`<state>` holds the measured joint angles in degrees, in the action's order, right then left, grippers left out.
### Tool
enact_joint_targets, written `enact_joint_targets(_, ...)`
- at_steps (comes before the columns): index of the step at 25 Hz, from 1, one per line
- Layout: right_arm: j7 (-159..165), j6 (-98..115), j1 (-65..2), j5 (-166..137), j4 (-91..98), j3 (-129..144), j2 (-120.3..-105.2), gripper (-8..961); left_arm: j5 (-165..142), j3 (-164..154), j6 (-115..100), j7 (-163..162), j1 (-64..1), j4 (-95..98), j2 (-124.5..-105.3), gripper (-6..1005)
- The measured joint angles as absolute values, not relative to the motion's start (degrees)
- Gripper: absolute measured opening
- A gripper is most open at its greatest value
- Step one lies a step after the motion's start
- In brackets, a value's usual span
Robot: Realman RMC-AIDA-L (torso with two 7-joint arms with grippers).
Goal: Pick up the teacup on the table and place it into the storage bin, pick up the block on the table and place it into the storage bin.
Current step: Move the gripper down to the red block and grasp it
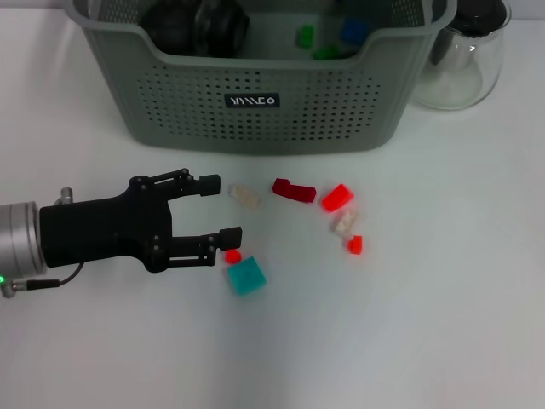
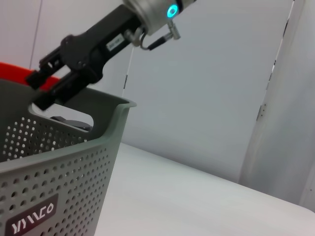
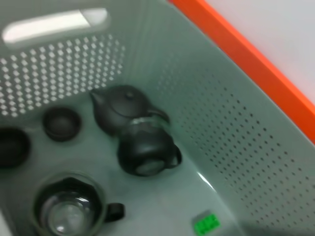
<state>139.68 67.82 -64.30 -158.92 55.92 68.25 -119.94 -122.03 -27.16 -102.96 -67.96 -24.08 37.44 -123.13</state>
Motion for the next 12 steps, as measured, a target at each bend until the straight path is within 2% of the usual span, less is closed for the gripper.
enact_joint_targets(6,138.3,72.3,-61.0,-150.0,66.4,67.5,-119.64,684,-122.1,-27.2,-103.0,-68.0,-24.1,37.4,-123.13,847)
enact_joint_targets(12,131.2,79.9,-54.5,-131.2,76.5,64.5,-118.37,702,-122.4,-27.2,-103.1,-68.0,-23.6,37.5,-123.09,847)
